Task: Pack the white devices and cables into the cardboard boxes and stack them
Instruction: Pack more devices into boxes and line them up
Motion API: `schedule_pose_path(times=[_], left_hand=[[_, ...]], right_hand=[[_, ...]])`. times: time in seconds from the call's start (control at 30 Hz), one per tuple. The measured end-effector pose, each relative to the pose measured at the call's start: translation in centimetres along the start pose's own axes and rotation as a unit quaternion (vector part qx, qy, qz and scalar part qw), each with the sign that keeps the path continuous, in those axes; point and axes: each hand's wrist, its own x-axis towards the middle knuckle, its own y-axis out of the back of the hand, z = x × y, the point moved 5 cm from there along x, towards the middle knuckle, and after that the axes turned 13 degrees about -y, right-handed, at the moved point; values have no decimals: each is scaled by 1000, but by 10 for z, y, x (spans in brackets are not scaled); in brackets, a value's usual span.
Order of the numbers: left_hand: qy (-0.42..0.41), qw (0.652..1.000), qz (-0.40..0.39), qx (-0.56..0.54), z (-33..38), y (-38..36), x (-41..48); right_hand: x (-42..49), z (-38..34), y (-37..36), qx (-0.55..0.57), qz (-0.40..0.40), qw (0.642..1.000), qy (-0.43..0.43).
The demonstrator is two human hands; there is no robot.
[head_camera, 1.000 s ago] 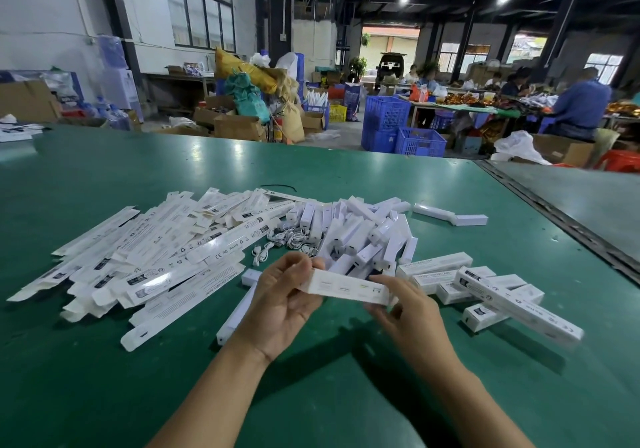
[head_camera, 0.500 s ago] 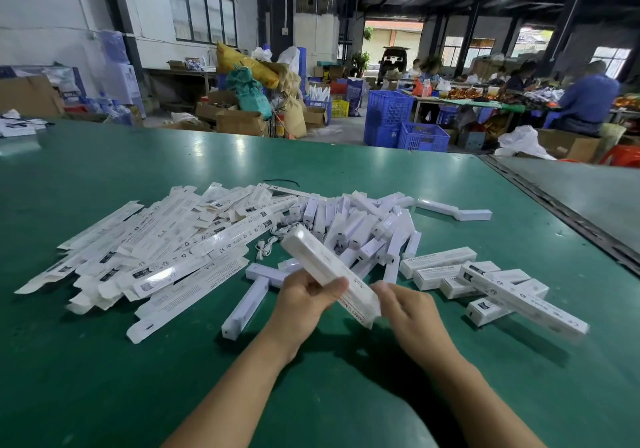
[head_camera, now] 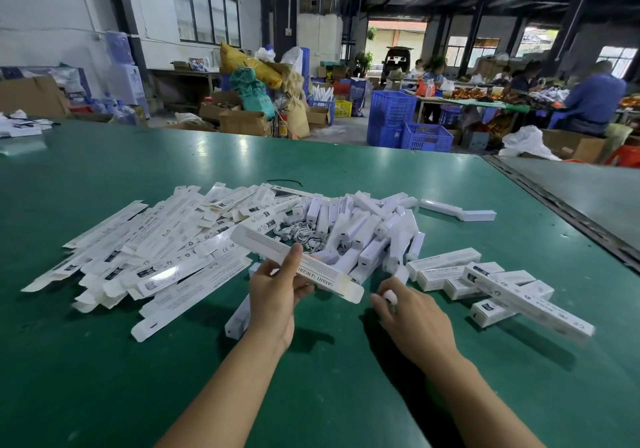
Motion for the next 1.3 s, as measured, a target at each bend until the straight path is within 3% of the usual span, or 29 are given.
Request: schedule_pose_path(times=[0.2, 0.43, 0.53, 0.6, 0.73, 0.97, 1.3], left_hand=[[-9, 999, 49, -18, 0, 7, 5], [-6, 996, 80, -22, 1, 12, 7], [-7, 996, 89, -23, 1, 13, 7], [-10, 996, 91, -22, 2, 14, 7], [-21, 996, 81, -25, 5, 11, 6], [-19, 998, 57, -37, 3, 4, 2], [-31, 999, 22, -32, 3, -3, -1]], right_hand=[[-10, -5, 23, 90, 96, 991, -16], [-10, -7, 3, -52, -57, 994, 78], [-8, -8, -2, -96, -67, 987, 106], [-5, -9, 1, -90, -31, 989, 111], [-9, -11, 13, 81, 0, 991, 109], [-23, -19, 19, 349, -73, 930, 87], [-23, -22, 18, 443, -159, 881, 59]])
